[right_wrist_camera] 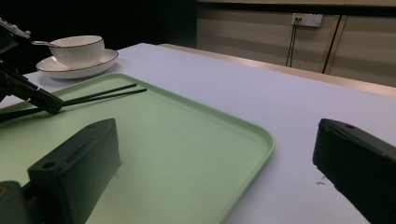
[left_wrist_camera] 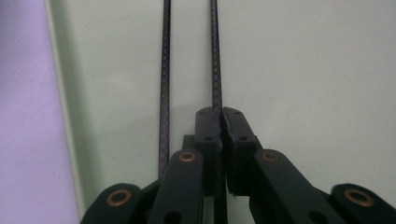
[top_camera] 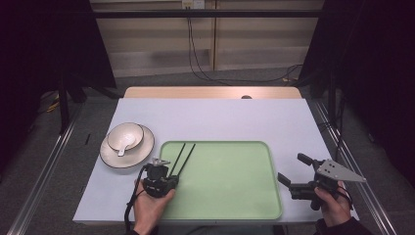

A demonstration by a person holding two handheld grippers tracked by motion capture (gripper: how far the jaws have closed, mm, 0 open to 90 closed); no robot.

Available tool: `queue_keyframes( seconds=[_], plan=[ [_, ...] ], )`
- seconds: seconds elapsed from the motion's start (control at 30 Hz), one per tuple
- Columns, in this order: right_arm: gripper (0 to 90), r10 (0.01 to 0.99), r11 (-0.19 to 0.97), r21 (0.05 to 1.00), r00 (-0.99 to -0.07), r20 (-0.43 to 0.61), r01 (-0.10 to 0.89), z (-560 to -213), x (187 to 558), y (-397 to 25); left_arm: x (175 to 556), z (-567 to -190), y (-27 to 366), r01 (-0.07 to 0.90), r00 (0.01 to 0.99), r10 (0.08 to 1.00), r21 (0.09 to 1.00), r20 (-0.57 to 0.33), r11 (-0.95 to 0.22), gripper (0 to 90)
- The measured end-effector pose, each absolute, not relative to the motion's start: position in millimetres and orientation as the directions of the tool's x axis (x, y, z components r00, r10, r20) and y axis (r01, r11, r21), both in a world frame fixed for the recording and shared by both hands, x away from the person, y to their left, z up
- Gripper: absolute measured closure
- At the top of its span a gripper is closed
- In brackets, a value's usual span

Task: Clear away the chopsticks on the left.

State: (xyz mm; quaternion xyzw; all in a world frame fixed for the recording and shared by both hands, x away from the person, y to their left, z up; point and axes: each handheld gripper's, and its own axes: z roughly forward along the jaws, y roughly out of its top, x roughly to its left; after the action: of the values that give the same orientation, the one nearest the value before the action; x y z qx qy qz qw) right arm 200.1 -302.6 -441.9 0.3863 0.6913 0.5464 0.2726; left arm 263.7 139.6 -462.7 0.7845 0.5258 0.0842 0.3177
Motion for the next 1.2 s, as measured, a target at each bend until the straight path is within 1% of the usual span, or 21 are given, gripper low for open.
queue_keyframes(
  seconds=[0.1, 0.2, 0.23, 0.37, 0.43, 0.6, 0.67, 0.8, 0.83, 0.9, 0.97, 1.03, 1.1, 1.17, 1.2],
  plan=[
    [0.3, 0.831, 0.104, 0.966, -0.554, 0.046, 0.237, -442, 200, -303, 266, -463, 142, 0.779, 0.433, 0.874, 0.579, -0.221, -0.239, 85.4],
    [0.3, 0.833, 0.102, 0.966, -0.552, 0.048, 0.238, -442, 200, -302, 265, -462, 140, 0.767, 0.452, 0.869, 0.585, -0.202, -0.263, 85.2],
    [0.3, 0.833, 0.103, 0.966, -0.552, 0.047, 0.238, -442, 200, -303, 265, -462, 140, 0.765, 0.459, 0.865, 0.585, -0.202, -0.269, 83.4],
    [0.3, 0.831, 0.105, 0.965, -0.555, 0.047, 0.239, -442, 200, -302, 266, -462, 142, 0.766, 0.461, 0.862, 0.585, -0.210, -0.267, 82.5],
    [0.3, 0.832, 0.106, 0.965, -0.553, 0.045, 0.238, -442, 200, -303, 266, -463, 142, 0.753, 0.478, 0.855, 0.596, -0.202, -0.280, 79.3],
    [0.7, 0.835, 0.101, 0.967, -0.549, 0.045, 0.234, -441, 200, -304, 268, -462, 140, 0.718, 0.536, 0.824, 0.612, -0.184, -0.331, 62.3],
    [0.7, 0.836, 0.096, 0.966, -0.547, 0.052, 0.239, -441, 199, -304, 269, -462, 142, 0.705, 0.566, 0.805, 0.611, -0.179, -0.360, 57.3],
    [0.7, 0.830, 0.102, 0.967, -0.556, 0.047, 0.233, -441, 200, -303, 269, -458, 145, 0.654, 0.598, 0.780, 0.674, -0.182, -0.344, 44.6],
    [0.7, 0.830, 0.104, 0.967, -0.556, 0.044, 0.231, -441, 200, -304, 269, -456, 146, 0.633, 0.616, 0.764, 0.698, -0.191, -0.335, 40.2],
    [0.8, 0.834, 0.101, 0.968, -0.550, 0.044, 0.231, -441, 200, -304, 269, -453, 148, 0.591, 0.615, 0.771, 0.744, -0.165, -0.312, 24.9],
    [0.7, 0.836, 0.095, 0.967, -0.547, 0.050, 0.234, -441, 199, -304, 270, -450, 149, 0.573, 0.629, 0.756, 0.763, -0.178, -0.297, 20.8],
    [0.7, 0.835, 0.096, 0.968, -0.547, 0.049, 0.234, -441, 200, -304, 271, -448, 149, 0.558, 0.636, 0.752, 0.776, -0.173, -0.294, 11.6],
    [0.7, 0.834, 0.099, 0.968, -0.549, 0.046, 0.232, -441, 200, -304, 271, -443, 151, 0.536, 0.654, 0.736, 0.795, -0.176, -0.286, 9.2],
    [0.7, 0.835, 0.095, 0.968, -0.548, 0.049, 0.232, -441, 200, -303, 270, -437, 155, 0.521, 0.675, 0.718, 0.799, -0.171, -0.299, 2.6],
    [0.7, 0.835, 0.095, 0.968, -0.548, 0.049, 0.232, -441, 200, -304, 270, -433, 158, 0.515, 0.677, 0.716, 0.806, -0.174, -0.291, 3.5]
  ],
)
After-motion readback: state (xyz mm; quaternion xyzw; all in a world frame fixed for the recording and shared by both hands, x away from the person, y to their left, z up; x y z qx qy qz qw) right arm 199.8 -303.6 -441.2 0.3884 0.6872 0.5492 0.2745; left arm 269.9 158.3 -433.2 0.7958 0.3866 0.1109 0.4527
